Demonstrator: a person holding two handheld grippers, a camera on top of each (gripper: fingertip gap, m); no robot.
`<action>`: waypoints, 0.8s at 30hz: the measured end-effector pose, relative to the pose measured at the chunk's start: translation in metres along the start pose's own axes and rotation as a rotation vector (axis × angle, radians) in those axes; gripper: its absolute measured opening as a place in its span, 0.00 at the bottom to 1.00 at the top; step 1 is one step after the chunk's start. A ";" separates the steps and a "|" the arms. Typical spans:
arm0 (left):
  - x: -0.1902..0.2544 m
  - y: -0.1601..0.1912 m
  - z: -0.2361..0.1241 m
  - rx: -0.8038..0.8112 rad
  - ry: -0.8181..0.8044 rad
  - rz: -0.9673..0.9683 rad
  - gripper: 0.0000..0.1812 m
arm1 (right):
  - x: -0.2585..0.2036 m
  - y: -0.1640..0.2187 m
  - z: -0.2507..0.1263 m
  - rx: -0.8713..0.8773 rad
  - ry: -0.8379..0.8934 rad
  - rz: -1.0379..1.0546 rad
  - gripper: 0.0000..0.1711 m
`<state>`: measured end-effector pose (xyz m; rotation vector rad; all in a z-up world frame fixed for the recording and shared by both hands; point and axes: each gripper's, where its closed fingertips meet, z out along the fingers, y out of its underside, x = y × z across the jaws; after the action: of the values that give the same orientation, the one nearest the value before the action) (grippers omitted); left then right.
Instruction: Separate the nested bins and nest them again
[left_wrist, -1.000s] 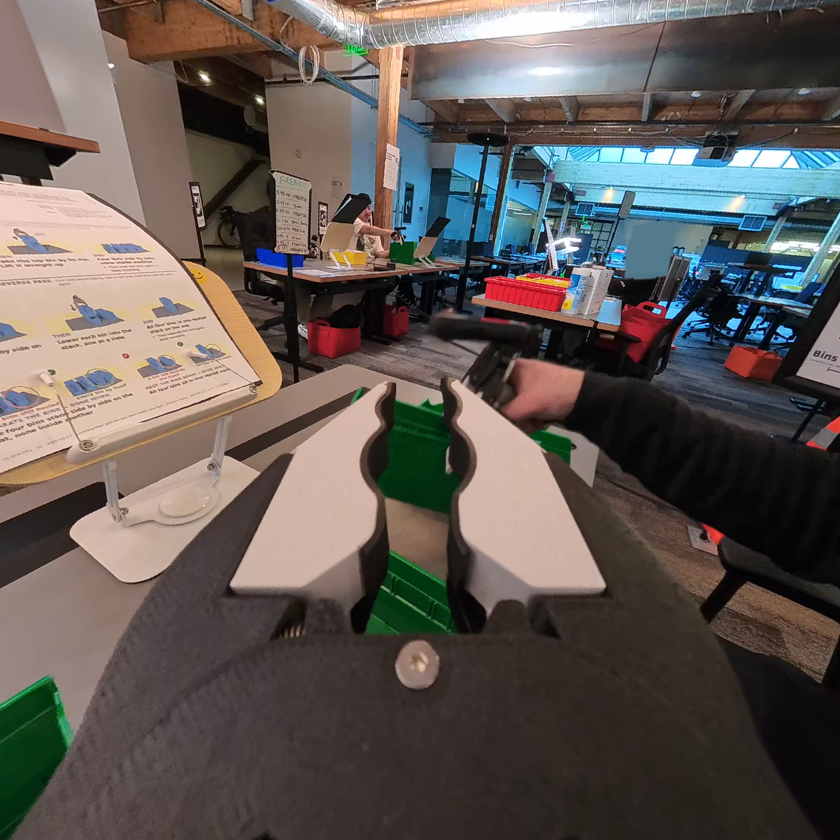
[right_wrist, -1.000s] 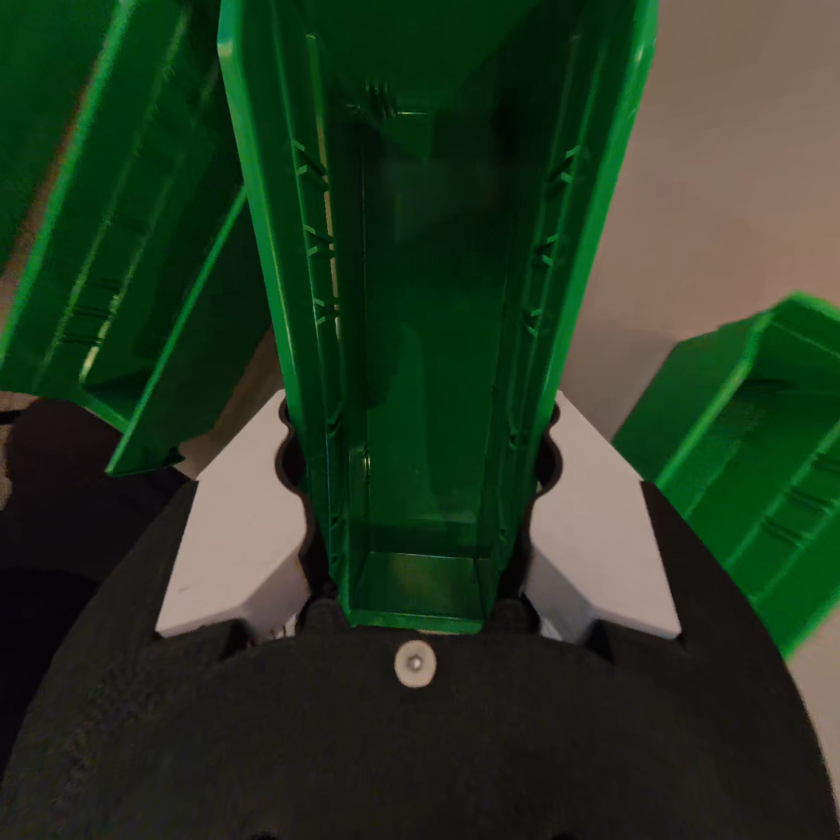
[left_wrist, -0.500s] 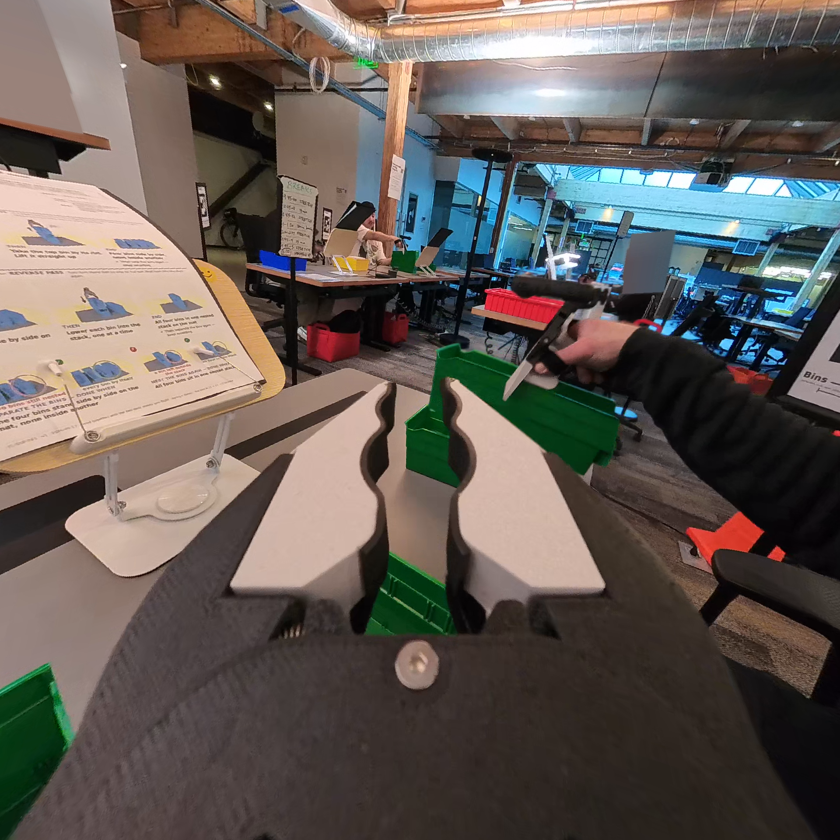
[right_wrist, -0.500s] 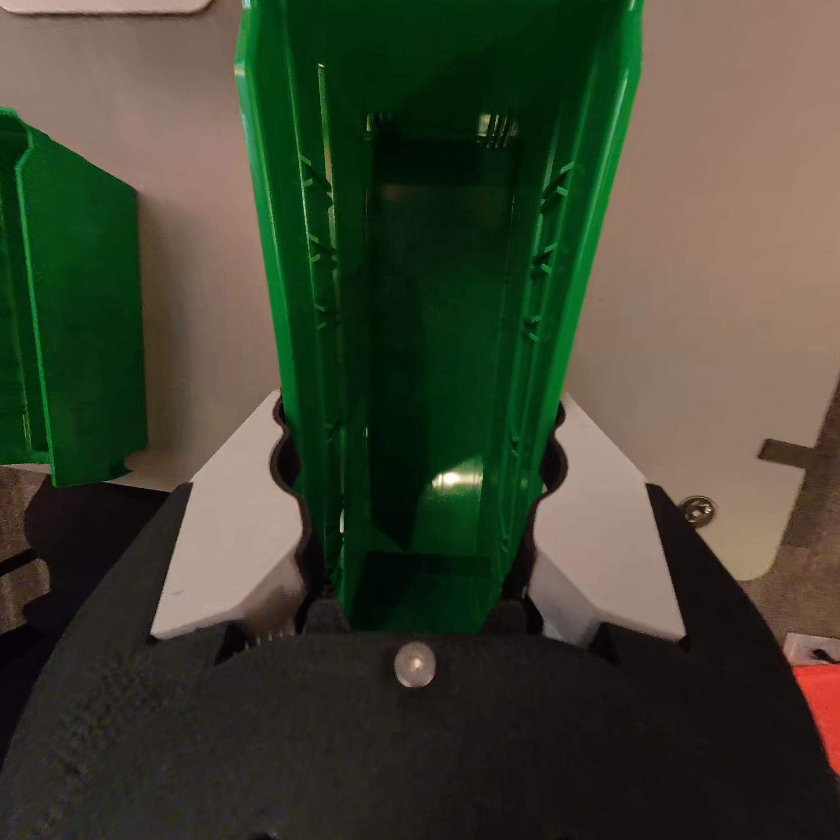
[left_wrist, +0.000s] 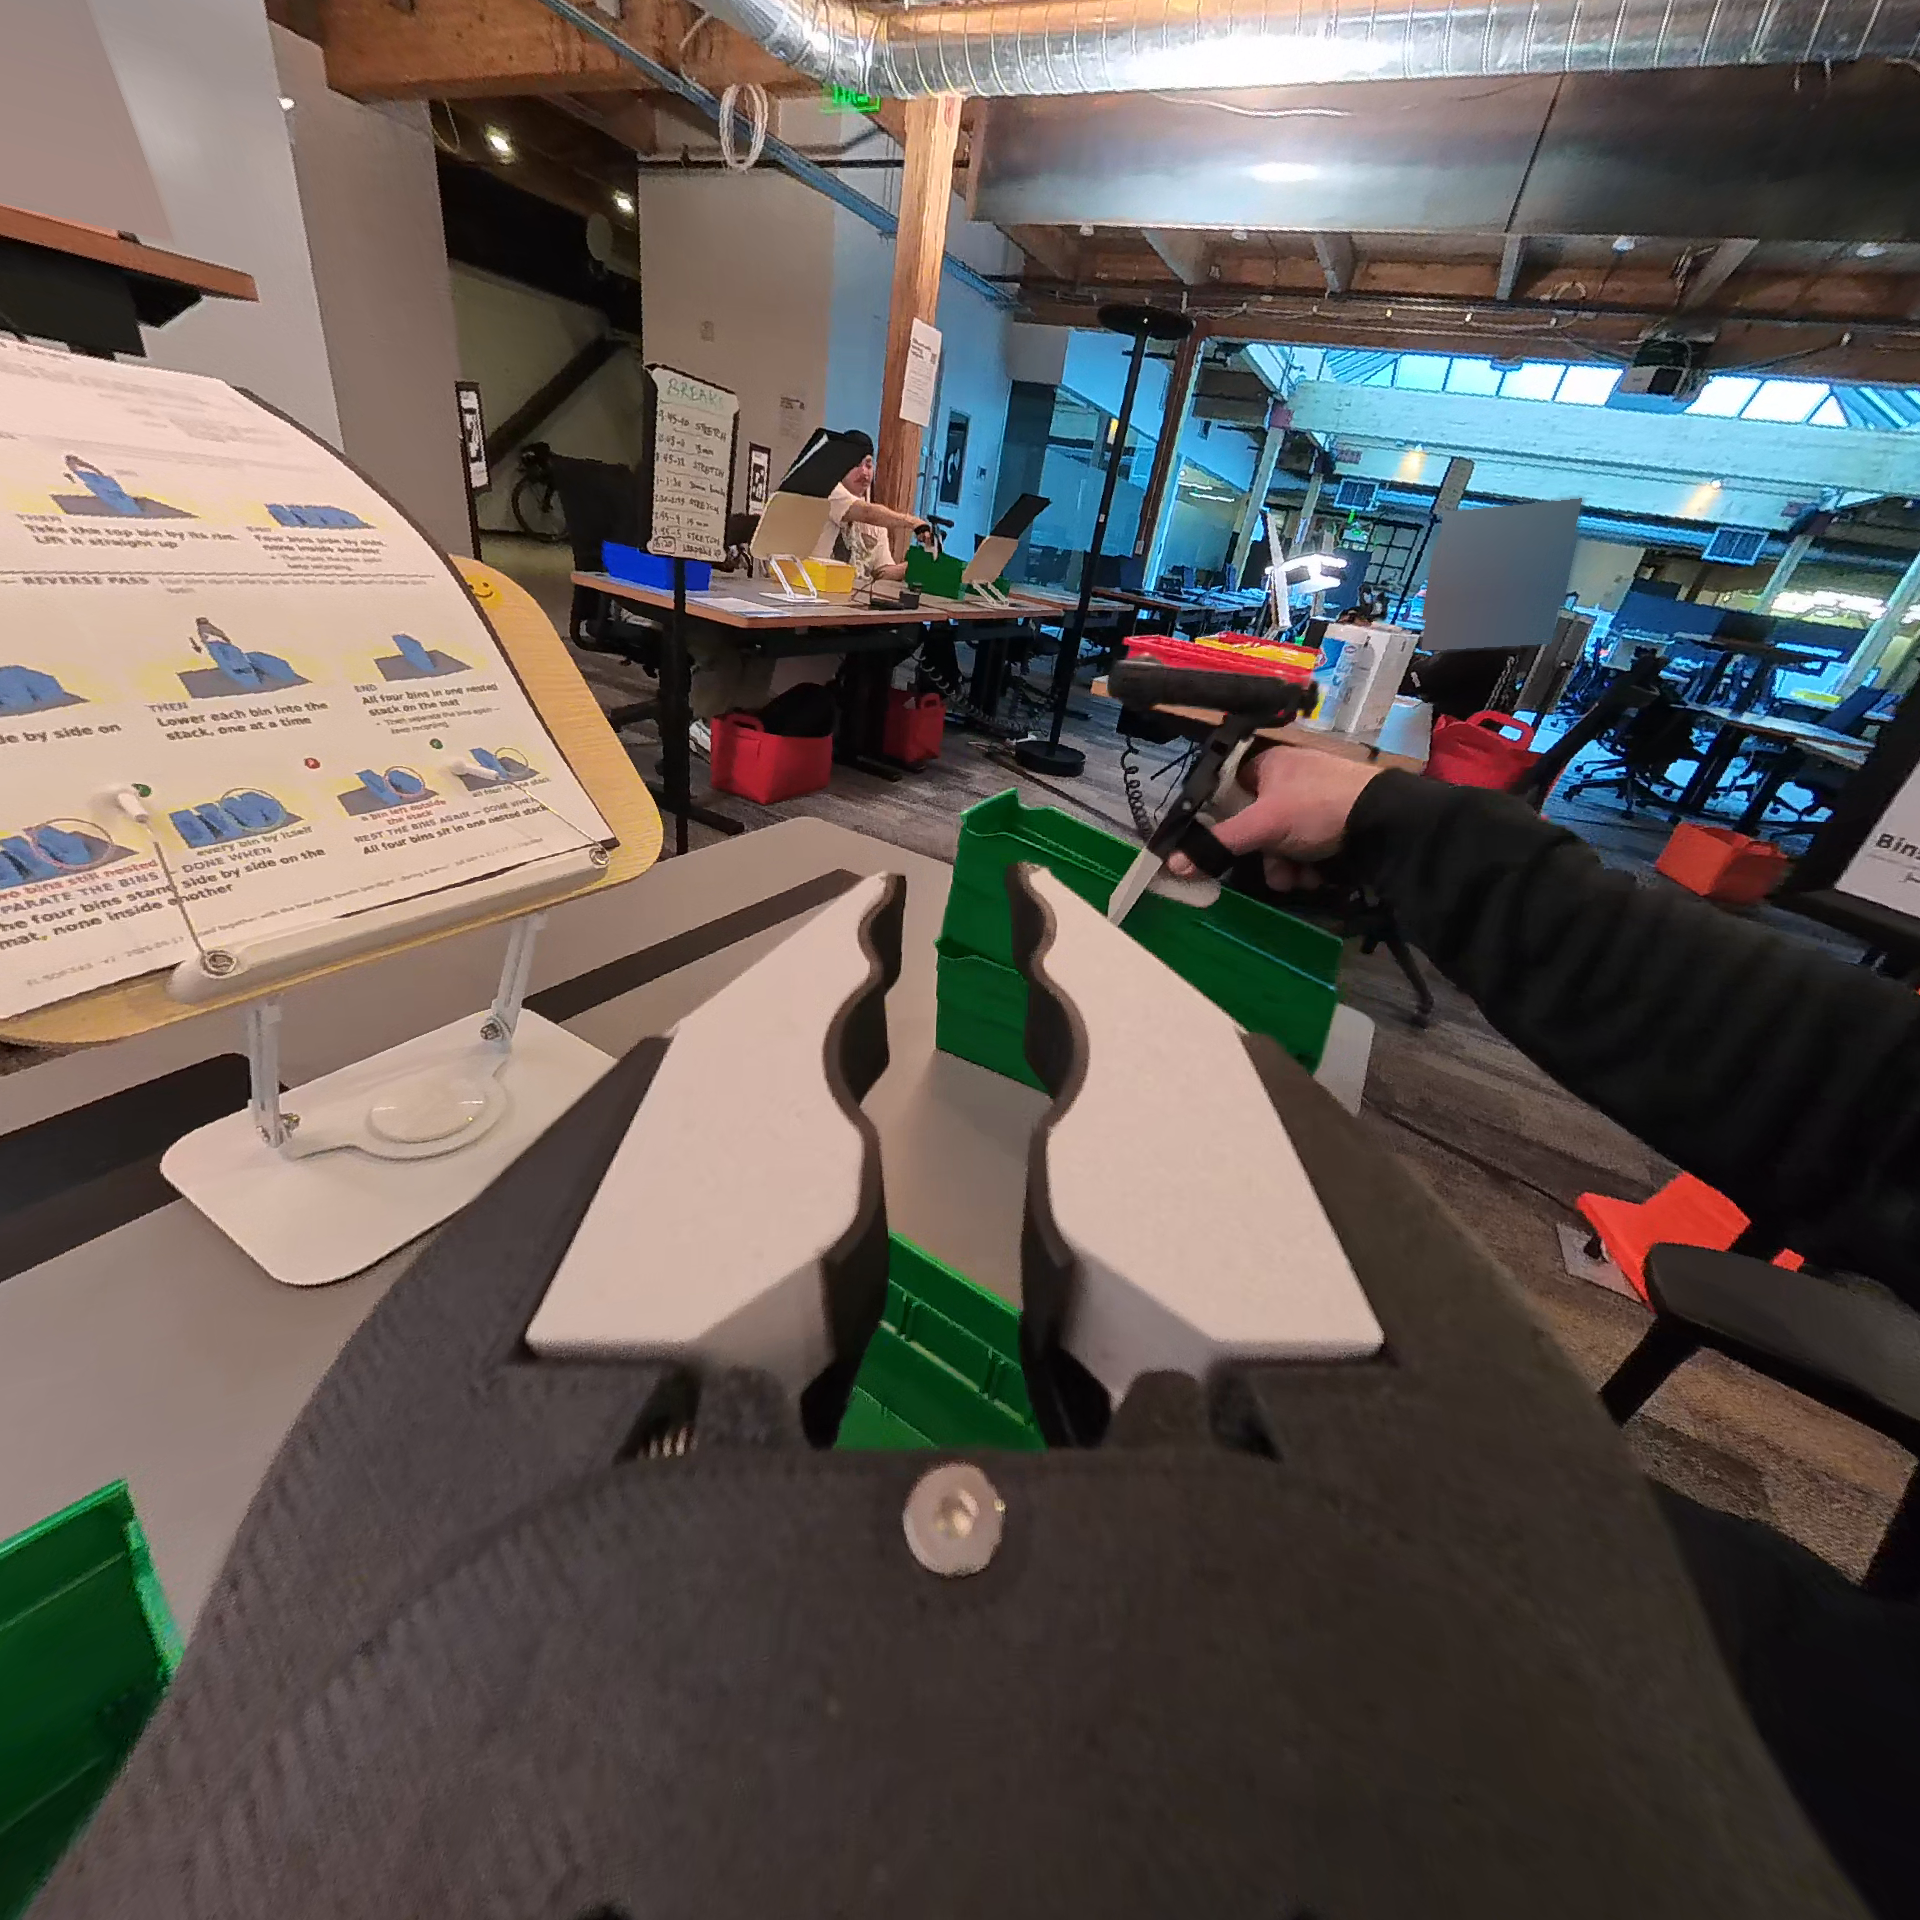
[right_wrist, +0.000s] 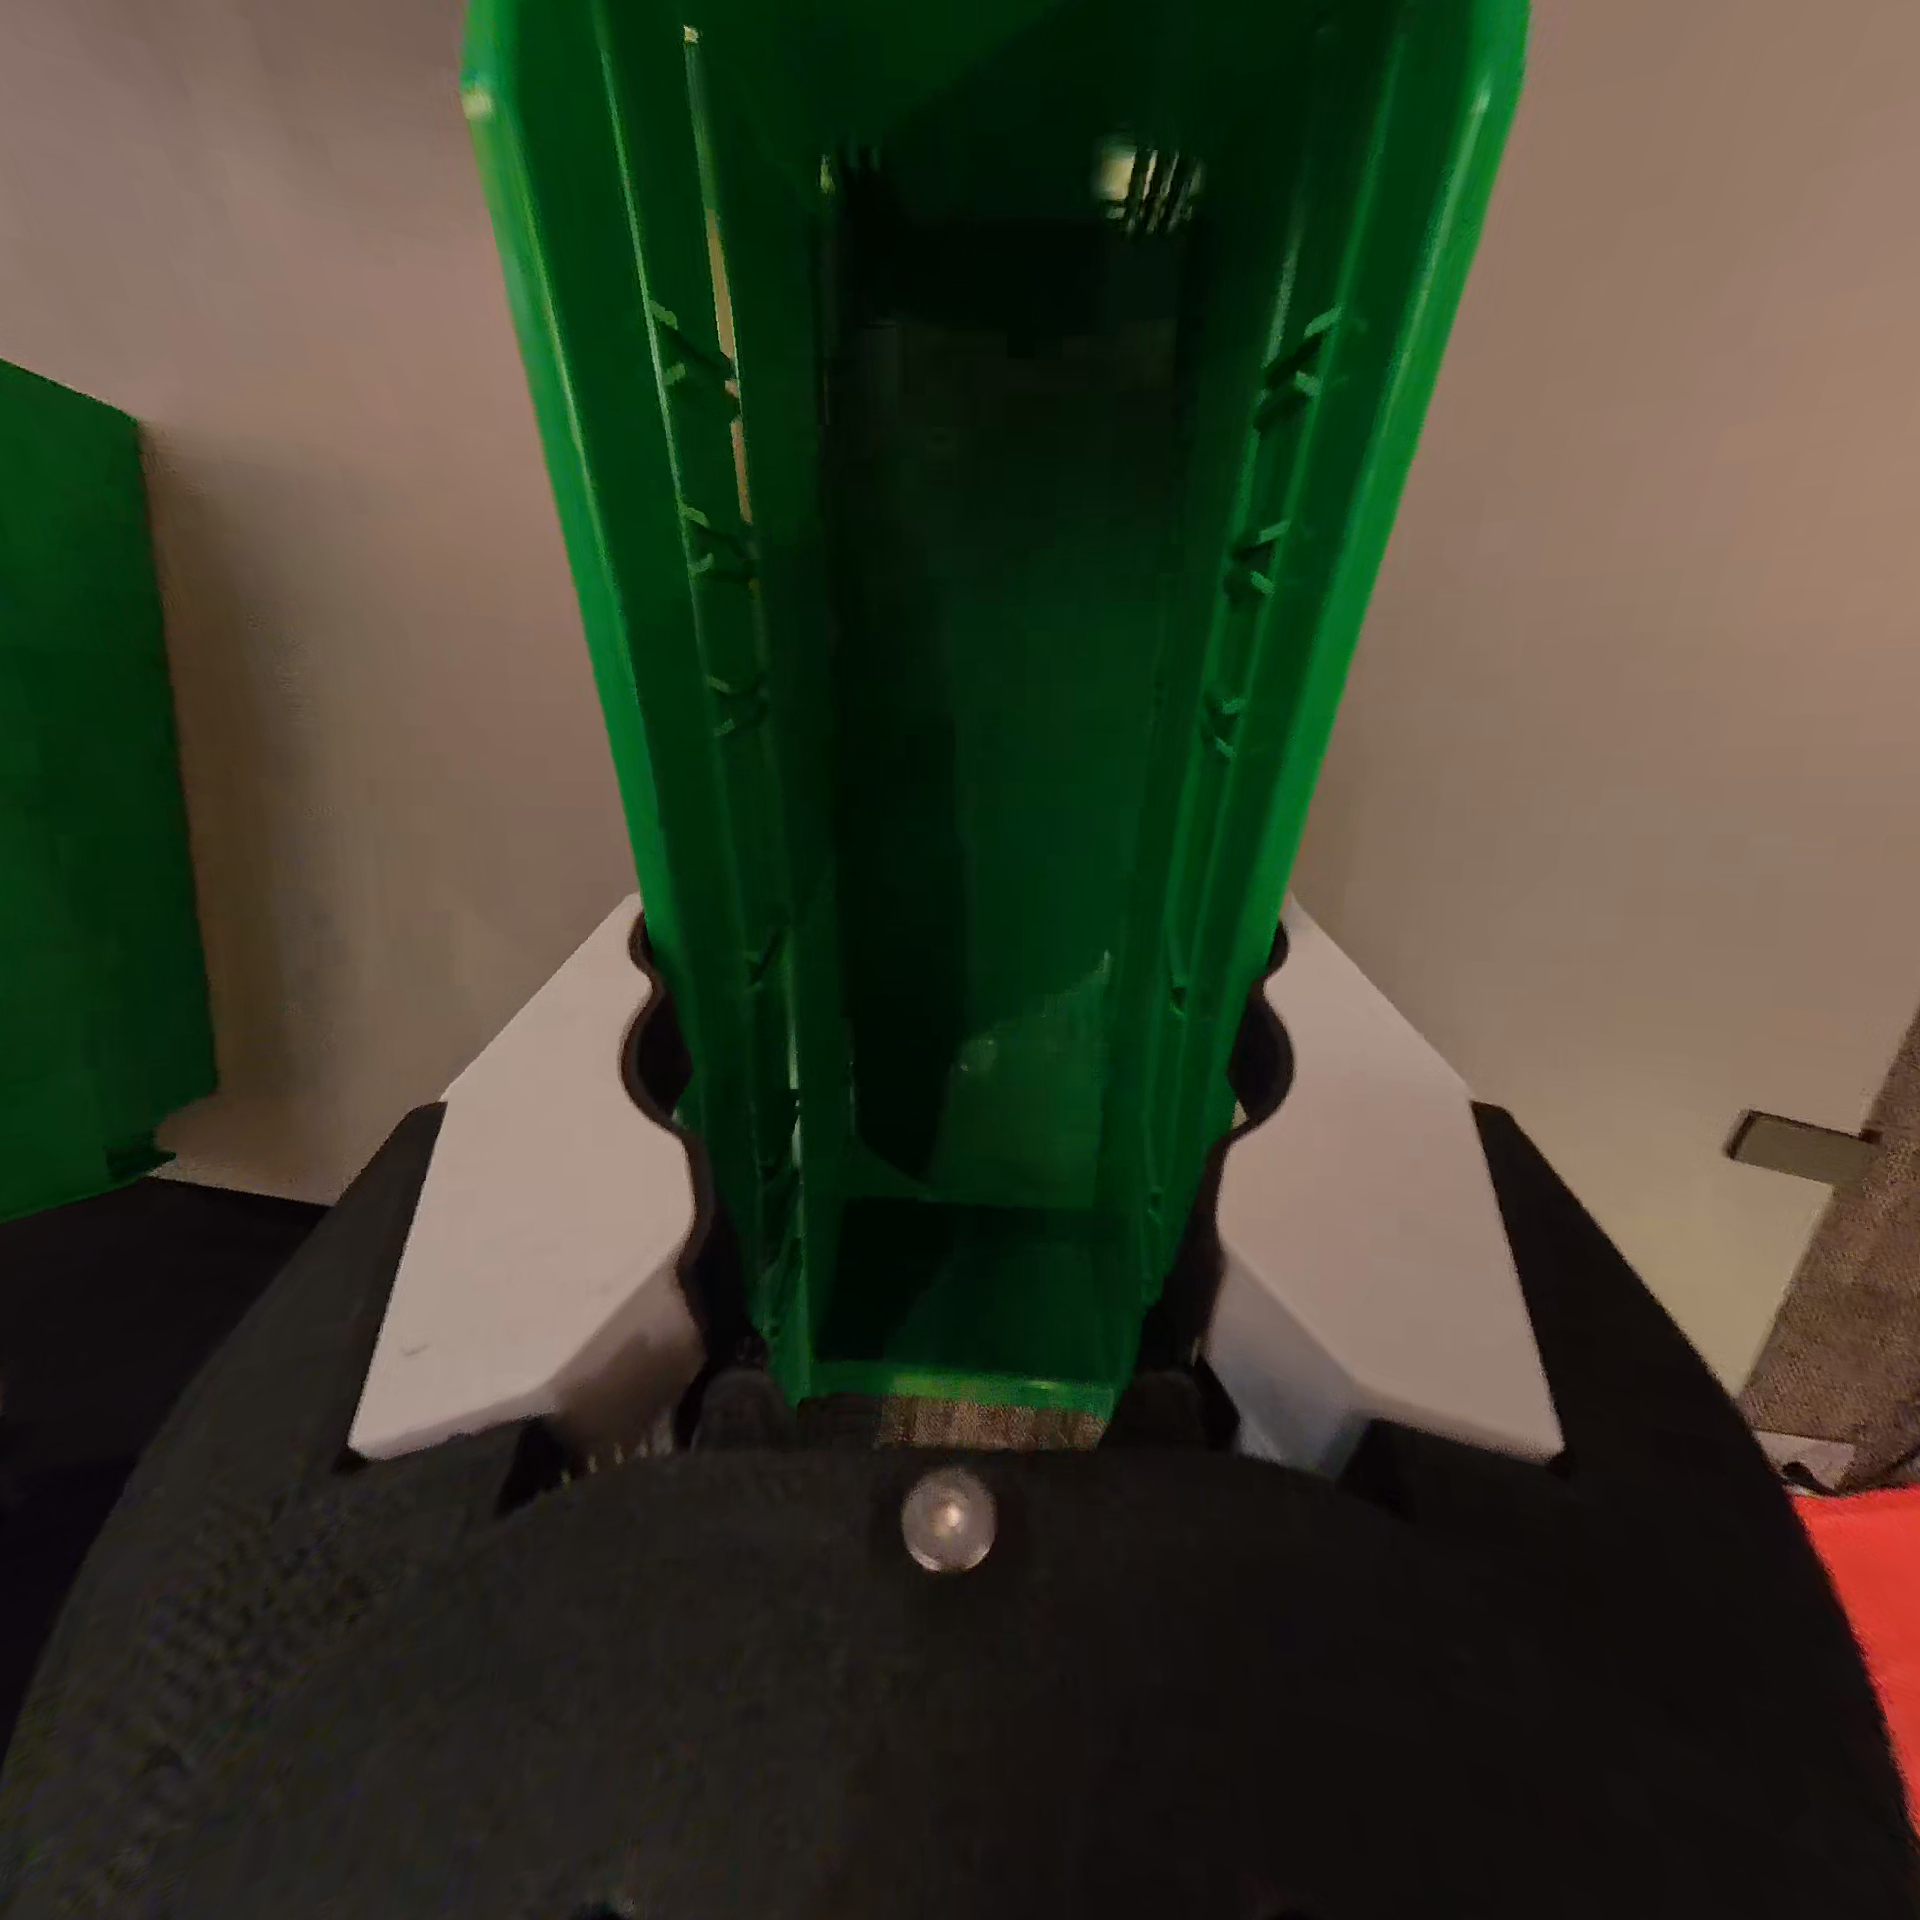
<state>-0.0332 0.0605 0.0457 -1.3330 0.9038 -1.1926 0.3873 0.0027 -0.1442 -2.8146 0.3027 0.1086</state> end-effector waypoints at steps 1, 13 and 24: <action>0.000 0.001 0.001 -0.003 0.000 0.000 0.10 | 0.002 0.000 0.004 0.007 0.000 0.001 0.63; -0.007 0.011 0.003 -0.020 -0.009 -0.020 0.10 | -0.015 0.011 0.000 -0.056 0.012 -0.100 0.62; -0.006 0.023 0.011 -0.051 0.001 -0.031 0.11 | -0.011 0.018 0.012 -0.096 0.000 -0.127 0.61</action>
<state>-0.0208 0.0660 0.0233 -1.3922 0.9224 -1.2010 0.3717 -0.0084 -0.1603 -2.9198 0.1212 0.0969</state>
